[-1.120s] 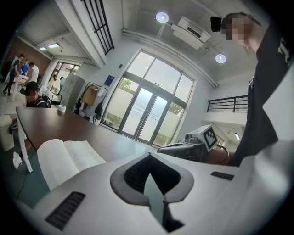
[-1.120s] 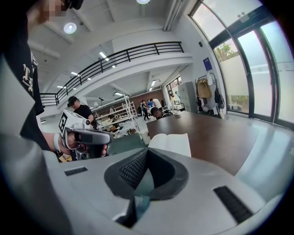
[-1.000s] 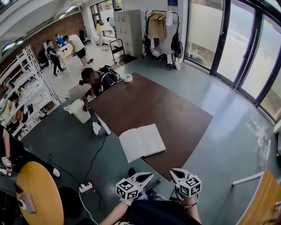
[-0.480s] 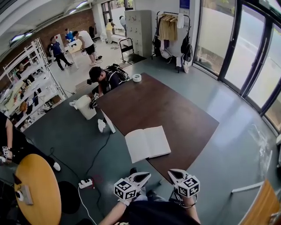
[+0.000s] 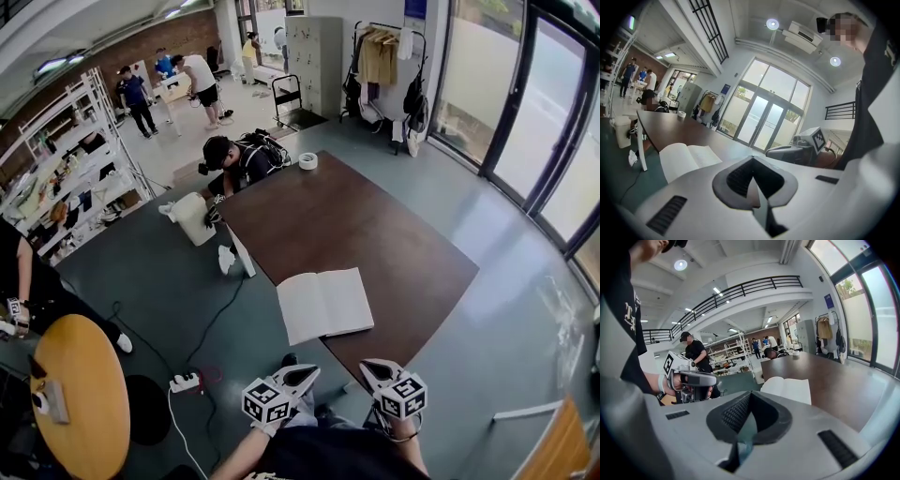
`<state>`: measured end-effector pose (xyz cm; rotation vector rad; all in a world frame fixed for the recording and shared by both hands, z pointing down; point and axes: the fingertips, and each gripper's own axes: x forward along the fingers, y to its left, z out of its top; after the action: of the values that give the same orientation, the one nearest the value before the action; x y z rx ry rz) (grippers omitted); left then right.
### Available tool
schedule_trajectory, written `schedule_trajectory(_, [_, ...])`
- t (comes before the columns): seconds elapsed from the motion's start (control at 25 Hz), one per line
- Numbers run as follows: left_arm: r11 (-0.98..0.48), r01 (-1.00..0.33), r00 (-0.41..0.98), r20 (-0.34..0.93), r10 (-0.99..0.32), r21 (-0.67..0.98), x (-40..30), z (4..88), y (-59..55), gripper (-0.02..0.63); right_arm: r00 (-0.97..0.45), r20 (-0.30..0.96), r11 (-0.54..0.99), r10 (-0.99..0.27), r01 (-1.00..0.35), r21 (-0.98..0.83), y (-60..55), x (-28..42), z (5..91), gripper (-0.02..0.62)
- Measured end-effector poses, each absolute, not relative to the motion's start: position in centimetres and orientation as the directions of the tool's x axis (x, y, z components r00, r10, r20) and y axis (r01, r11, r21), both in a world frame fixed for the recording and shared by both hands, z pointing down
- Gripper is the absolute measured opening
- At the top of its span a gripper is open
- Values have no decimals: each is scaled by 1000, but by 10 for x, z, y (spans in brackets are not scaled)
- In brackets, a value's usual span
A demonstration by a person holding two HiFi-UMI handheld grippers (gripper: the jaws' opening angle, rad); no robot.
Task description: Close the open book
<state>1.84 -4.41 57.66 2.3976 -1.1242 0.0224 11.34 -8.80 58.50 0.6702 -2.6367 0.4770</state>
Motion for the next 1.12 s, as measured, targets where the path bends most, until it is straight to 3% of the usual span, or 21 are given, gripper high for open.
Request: schedule_trajectory(1.12, [-522,-737,650,238,-722,429,-10,576,-96,5,-823,443,838,-356,-491,-239,-141,81,582,-12])
